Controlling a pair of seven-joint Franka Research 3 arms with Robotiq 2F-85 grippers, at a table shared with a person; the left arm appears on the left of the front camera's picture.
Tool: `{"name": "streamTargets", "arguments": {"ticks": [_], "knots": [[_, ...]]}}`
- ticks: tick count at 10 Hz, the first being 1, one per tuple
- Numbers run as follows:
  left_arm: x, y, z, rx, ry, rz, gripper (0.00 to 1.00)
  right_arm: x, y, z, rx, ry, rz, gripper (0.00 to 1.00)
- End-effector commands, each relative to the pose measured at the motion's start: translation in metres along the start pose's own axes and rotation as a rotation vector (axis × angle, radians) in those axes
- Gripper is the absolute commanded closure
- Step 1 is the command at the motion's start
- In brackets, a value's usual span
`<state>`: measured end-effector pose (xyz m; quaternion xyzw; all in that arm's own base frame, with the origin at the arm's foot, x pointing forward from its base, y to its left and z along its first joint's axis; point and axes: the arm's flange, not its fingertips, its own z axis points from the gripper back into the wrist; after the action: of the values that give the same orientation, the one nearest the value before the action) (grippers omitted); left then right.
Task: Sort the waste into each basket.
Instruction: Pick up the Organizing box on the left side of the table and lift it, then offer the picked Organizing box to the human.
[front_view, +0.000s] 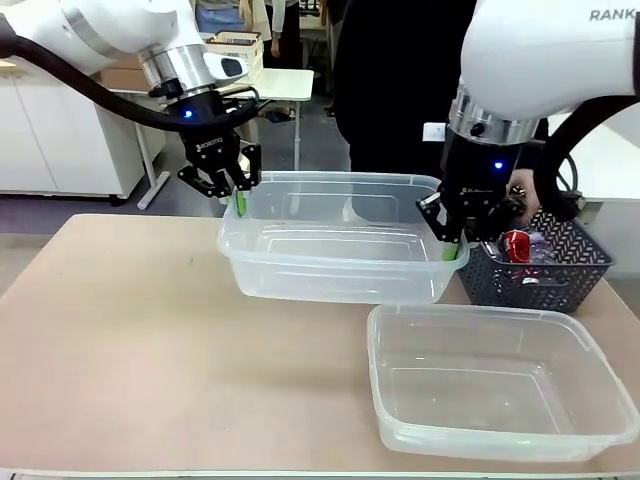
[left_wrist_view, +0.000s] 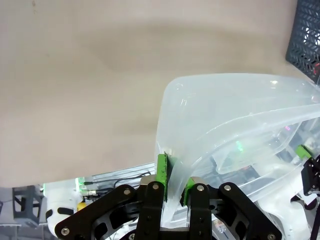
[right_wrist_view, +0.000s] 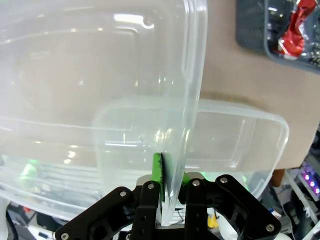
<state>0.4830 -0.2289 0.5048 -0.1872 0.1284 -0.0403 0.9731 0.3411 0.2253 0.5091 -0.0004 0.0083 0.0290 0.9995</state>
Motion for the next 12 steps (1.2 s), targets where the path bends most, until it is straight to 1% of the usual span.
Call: {"name": "streamTargets", "arguments": {"ticks": [1, 12], "knots": [[-0.0046, -0.0027, 0.0018, -0.001, -0.018, -0.014, 0.93, -0.0028, 0.0064, 0.0024, 0.0, 0.007, 0.02, 0.95], [-0.0046, -0.0027, 0.0018, -0.001, -0.018, -0.014, 0.93, -0.0028, 0.0064, 0.0024, 0.0, 0.007, 0.02, 0.95]]}}
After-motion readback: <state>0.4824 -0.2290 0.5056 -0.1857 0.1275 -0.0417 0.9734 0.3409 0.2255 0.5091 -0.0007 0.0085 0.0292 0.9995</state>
